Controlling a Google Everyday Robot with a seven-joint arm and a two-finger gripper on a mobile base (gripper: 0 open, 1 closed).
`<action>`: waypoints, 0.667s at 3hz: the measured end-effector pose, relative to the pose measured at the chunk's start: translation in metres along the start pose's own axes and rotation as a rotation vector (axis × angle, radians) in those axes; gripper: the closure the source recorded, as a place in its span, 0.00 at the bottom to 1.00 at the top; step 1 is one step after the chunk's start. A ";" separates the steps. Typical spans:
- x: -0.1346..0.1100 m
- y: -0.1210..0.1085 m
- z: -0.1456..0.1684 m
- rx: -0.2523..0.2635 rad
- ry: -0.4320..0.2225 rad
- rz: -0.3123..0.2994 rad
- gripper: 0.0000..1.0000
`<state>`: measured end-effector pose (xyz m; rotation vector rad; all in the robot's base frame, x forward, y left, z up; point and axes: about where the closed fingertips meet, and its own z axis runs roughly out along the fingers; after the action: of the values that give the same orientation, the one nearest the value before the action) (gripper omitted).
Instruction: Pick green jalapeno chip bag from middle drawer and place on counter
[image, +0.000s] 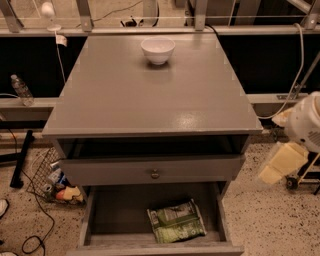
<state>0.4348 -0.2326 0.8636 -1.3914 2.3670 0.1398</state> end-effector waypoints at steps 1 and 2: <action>0.026 0.010 0.033 -0.086 -0.145 0.038 0.00; 0.029 0.010 0.036 -0.089 -0.145 0.043 0.00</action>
Offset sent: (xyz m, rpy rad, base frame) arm -0.0089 -0.0083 -0.0383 0.1421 0.0122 -0.0018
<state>0.4232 -0.2415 0.8183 -1.3229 2.2959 0.3496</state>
